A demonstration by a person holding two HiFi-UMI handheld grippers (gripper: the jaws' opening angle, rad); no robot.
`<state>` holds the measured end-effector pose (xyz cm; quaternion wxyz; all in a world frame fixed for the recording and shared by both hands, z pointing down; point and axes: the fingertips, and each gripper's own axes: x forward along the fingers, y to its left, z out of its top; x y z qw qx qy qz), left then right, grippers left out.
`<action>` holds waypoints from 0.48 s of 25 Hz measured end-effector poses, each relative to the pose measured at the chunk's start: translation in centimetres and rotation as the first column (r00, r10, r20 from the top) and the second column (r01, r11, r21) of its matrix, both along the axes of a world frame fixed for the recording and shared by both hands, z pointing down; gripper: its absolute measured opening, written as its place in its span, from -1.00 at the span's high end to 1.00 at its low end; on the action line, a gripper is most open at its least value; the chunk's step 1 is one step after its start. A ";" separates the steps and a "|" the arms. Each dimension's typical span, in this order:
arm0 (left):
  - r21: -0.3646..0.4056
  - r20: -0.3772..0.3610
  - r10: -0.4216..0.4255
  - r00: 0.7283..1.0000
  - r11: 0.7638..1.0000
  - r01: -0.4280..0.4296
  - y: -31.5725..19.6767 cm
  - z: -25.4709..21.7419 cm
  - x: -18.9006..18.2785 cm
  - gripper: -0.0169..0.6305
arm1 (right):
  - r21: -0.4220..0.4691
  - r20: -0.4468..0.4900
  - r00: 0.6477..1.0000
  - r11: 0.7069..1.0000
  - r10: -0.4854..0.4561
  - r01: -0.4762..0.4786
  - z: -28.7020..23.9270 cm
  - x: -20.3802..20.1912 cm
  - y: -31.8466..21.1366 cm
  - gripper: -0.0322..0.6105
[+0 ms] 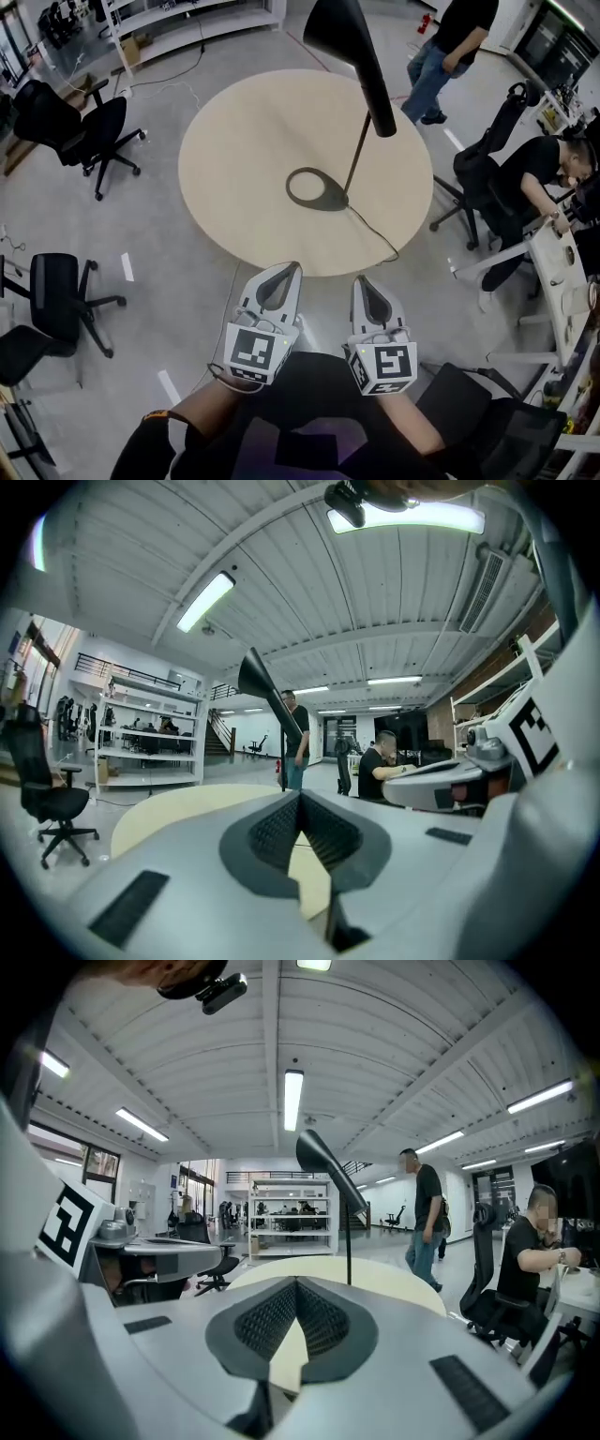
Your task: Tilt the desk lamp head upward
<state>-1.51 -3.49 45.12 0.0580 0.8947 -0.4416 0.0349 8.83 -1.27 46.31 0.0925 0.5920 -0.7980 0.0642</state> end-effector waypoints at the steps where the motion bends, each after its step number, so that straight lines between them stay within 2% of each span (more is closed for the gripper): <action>1: -0.005 0.000 -0.017 1.000 1.000 0.017 1.7 0.2 0.8 0.80 | -0.001 0.003 1.000 1.000 -0.011 0.011 0.2 1.0 1.5 0.87; 6: -0.010 0.023 -0.099 0.995 0.995 0.099 9.1 0.1 3.3 0.80 | 0.002 0.029 0.997 0.998 -0.067 0.067 0.1 4.4 7.9 0.87; 12: -0.004 0.049 -0.164 0.985 0.986 0.164 15.5 -0.4 2.6 0.80 | 0.020 0.061 0.992 0.994 -0.107 0.106 -0.7 4.4 13.1 0.87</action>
